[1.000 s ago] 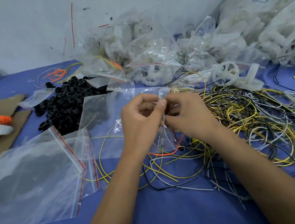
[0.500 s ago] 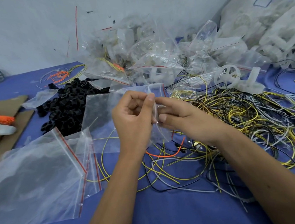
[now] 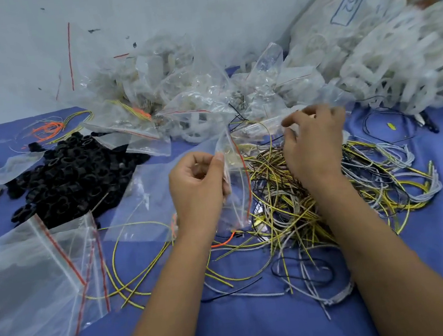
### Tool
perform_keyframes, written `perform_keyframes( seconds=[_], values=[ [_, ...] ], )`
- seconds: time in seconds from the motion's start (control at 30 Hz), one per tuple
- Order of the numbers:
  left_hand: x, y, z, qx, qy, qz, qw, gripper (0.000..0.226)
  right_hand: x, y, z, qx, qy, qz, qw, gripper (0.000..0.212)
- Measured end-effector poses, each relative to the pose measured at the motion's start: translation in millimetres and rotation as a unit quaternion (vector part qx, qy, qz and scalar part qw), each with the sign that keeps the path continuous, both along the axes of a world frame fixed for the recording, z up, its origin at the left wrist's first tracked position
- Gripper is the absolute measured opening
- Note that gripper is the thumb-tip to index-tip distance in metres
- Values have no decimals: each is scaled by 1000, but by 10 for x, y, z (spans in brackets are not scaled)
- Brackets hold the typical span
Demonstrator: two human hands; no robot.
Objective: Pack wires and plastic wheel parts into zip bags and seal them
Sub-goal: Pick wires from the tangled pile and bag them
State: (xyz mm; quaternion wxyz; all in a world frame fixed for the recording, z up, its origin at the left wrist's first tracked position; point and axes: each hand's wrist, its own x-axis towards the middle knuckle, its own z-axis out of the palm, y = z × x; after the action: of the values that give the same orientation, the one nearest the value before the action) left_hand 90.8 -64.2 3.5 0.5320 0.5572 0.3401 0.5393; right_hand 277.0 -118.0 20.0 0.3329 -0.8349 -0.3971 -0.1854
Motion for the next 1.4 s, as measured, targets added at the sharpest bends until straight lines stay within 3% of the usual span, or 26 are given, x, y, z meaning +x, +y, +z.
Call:
perform_keyframes(
  seconds=[0.13, 0.23, 0.4, 0.53, 0.7, 0.77, 0.8, 0.9, 0.93, 0.97, 1.0, 1.17, 1.33, 1.4],
  values=[
    [60, 15, -154, 8, 75, 36, 997, 21, 109, -10, 16, -136, 44, -54, 988, 31],
    [30, 46, -209, 36, 103, 23, 994, 21, 148, 5, -2, -153, 42, -61, 985, 31],
    [-1, 68, -215, 4, 73, -14, 997, 27, 162, 23, -18, -73, 59, -20, 995, 29],
    [4, 69, -213, -3, 62, -42, 997, 19, 105, -10, -21, 57, 36, 68, 995, 26],
    [23, 34, -195, 3, 55, -16, 998, 13, 2, -96, 105, 272, 13, 147, 951, 10],
    [19, 31, -172, 12, 40, 12, 999, 14, -100, -87, 180, 334, 137, 228, 904, 9],
    [19, 26, -157, 19, 32, 25, 999, 15, -165, -86, 230, 361, 241, 277, 857, 10],
    [13, 32, -113, 31, 6, 49, 998, 16, -341, -64, 304, 367, 544, 420, 627, 13],
    [16, 34, -101, 31, 0, 53, 998, 16, -377, -53, 291, 345, 600, 442, 571, 13],
    [22, 37, -90, 29, -7, 56, 998, 16, -403, -43, 268, 319, 637, 447, 541, 11],
    [25, 45, -85, 26, -15, 59, 998, 17, -432, -27, 241, 291, 659, 436, 539, 10],
    [-10, 88, -66, 32, -38, 118, 992, 18, -446, 23, 128, 228, 672, 339, 618, 11],
    [-87, 101, -8, 66, -23, 127, 989, 16, -384, 9, 76, 164, 551, 282, 768, 10],
    [-101, 82, 4, 93, 15, 124, 988, 14, -419, 17, 29, 108, 412, 287, 858, 11]
  ],
)
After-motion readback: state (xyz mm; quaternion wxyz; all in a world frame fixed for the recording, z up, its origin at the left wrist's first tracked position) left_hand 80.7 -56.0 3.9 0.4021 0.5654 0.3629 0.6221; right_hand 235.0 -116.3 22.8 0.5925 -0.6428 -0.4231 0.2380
